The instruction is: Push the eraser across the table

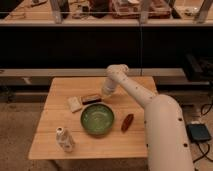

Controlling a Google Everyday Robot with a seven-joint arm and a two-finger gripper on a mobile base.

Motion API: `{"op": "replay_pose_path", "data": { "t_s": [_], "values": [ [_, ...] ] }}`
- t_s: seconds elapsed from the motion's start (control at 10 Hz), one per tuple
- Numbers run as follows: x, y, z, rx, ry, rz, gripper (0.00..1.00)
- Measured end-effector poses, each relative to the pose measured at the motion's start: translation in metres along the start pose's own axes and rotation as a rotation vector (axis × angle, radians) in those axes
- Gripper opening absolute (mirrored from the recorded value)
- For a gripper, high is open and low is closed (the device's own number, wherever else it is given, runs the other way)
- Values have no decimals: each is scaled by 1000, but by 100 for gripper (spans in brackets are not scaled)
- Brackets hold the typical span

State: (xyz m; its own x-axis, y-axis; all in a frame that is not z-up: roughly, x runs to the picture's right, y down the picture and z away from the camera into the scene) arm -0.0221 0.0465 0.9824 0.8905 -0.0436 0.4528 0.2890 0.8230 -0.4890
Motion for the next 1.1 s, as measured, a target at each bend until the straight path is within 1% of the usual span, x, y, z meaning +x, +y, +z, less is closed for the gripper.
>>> {"op": "replay_pose_path", "data": {
  "t_s": [0.2, 0.4, 0.5, 0.7, 0.8, 0.9, 1.1],
  "values": [
    [-32, -11, 10, -13, -19, -59, 0],
    [-63, -19, 13, -17, -50, -113, 0],
    [-83, -20, 15, -21, -76, -149, 0],
    [-118, -14, 20, -38, -119, -221, 0],
    [-129, -11, 22, -45, -132, -244, 0],
    [-146, -5, 29, -59, -156, -281, 0],
    [-159, 0, 35, -72, -174, -310, 0]
  ]
}}
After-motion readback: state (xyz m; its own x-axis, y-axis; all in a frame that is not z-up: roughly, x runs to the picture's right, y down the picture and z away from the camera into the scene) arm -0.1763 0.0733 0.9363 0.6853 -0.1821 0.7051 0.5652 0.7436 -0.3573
